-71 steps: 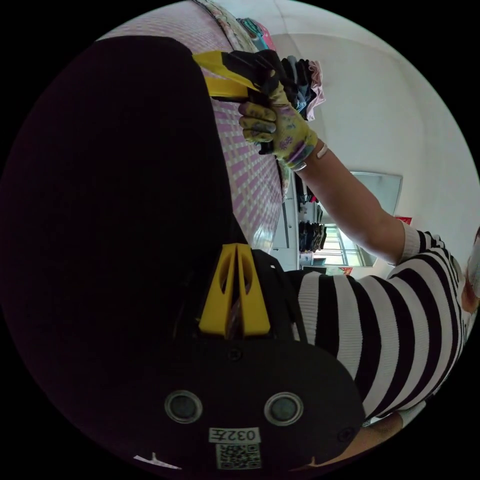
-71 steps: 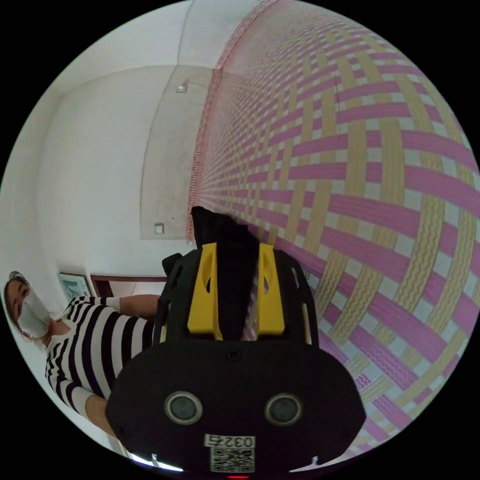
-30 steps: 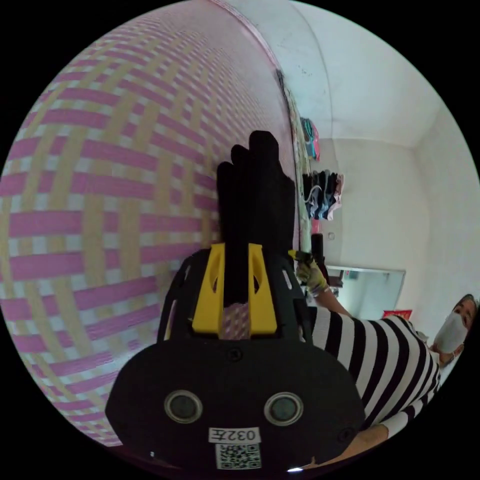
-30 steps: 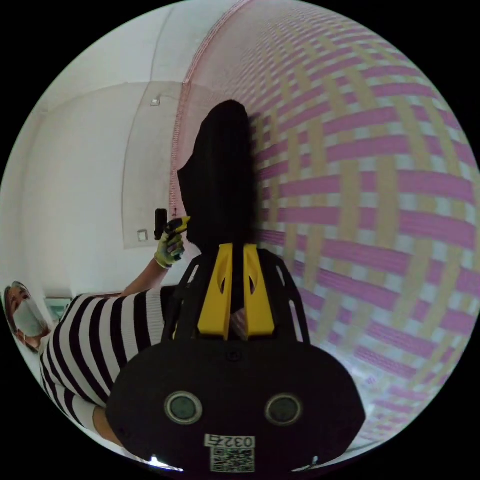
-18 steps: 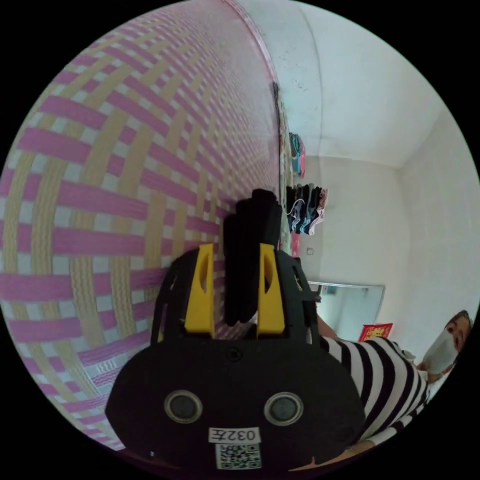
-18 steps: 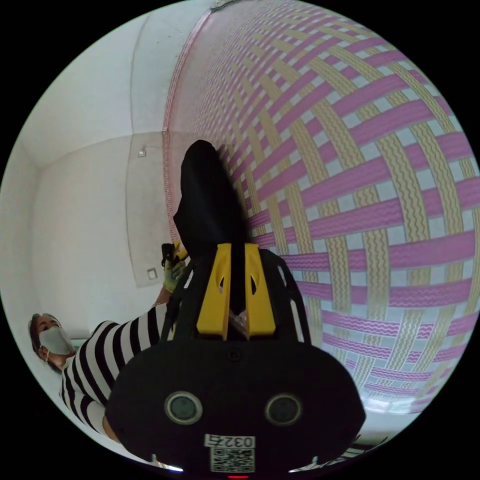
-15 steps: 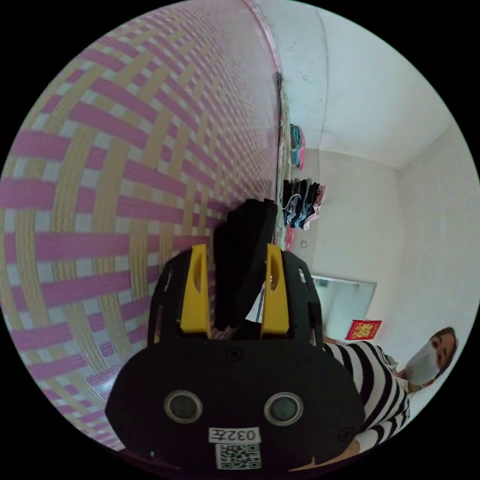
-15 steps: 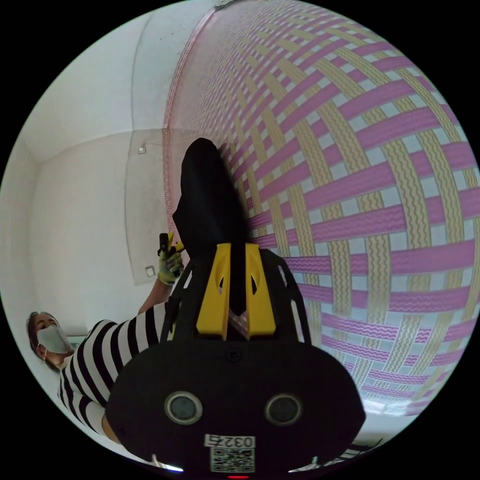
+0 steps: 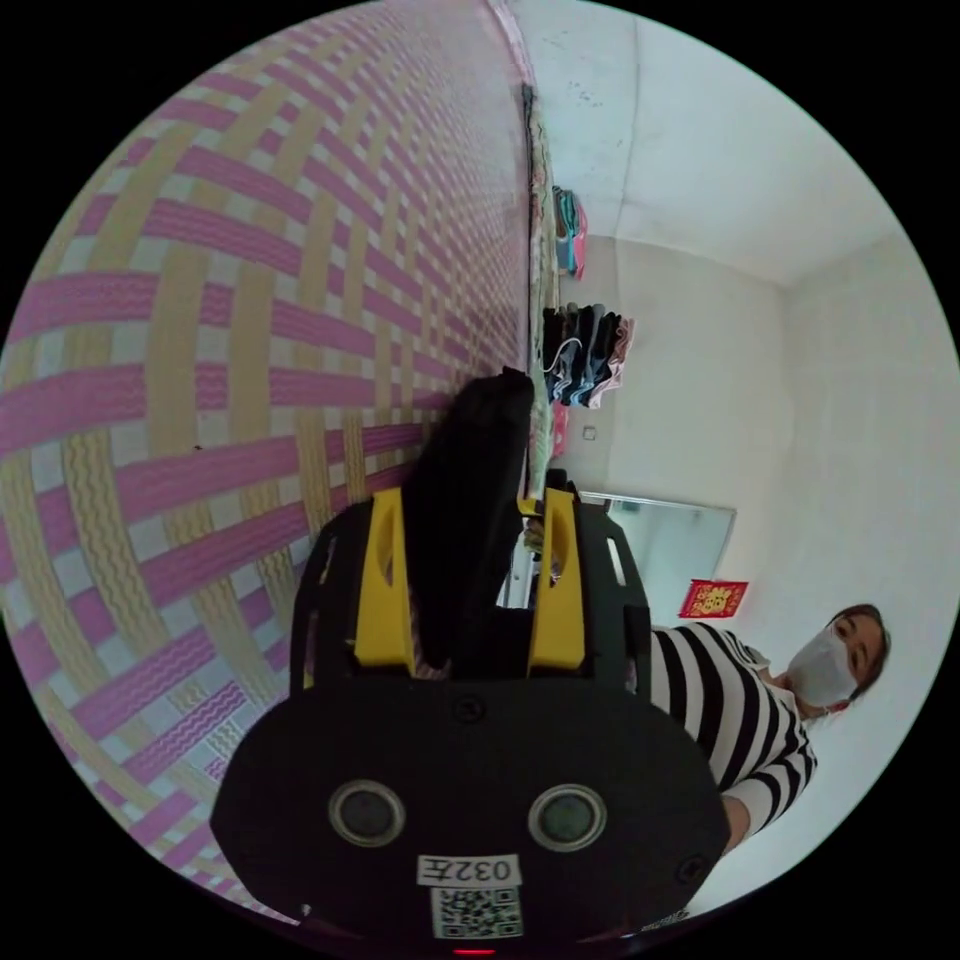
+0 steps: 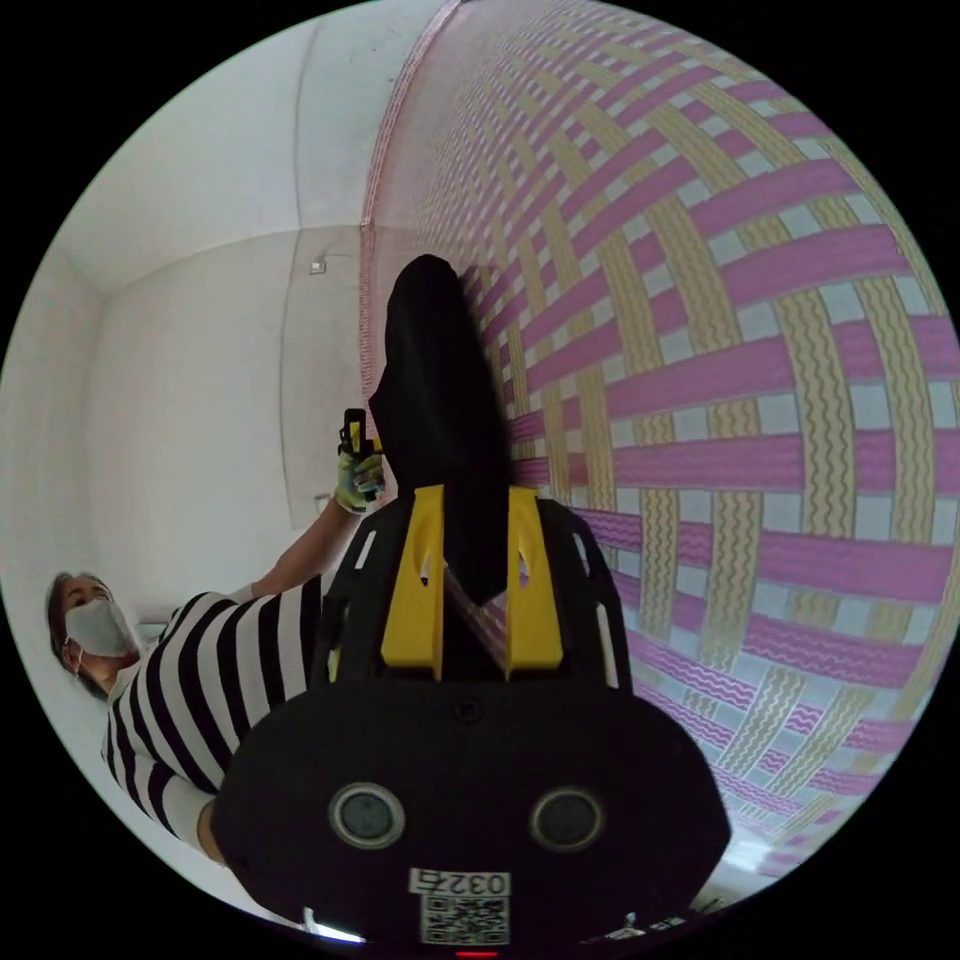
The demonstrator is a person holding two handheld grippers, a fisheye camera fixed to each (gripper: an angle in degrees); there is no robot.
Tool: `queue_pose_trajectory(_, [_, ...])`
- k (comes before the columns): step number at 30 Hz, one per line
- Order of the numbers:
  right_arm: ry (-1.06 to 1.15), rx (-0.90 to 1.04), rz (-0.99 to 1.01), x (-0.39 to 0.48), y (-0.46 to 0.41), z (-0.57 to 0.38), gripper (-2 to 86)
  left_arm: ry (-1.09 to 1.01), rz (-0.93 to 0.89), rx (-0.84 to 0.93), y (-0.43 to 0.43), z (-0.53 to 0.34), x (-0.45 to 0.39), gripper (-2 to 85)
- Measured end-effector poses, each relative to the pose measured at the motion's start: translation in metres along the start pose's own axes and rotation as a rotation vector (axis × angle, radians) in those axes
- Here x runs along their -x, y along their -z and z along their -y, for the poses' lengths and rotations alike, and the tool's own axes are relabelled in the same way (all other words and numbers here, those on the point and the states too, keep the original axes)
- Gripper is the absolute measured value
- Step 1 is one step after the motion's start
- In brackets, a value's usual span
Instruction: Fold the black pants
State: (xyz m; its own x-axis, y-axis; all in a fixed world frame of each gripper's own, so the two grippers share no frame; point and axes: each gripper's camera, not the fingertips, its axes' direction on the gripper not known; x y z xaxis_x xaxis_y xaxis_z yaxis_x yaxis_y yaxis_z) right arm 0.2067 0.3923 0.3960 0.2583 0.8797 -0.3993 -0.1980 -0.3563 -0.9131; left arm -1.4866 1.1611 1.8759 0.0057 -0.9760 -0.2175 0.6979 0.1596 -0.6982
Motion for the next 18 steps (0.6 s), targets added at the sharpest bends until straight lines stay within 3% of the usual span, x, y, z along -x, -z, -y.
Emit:
queue_pose_trajectory(9, [0.062,0.122,0.015,-0.016,-0.002,-0.022,11.1,-0.008,0.108,0.120,-0.049,0.037,0.008,10.9])
queue_pose_trajectory(18, [0.128,0.233,-0.036,-0.017,-0.042,-0.036,7.7,0.111,0.070,-0.060,-0.073,0.038,0.044,5.5])
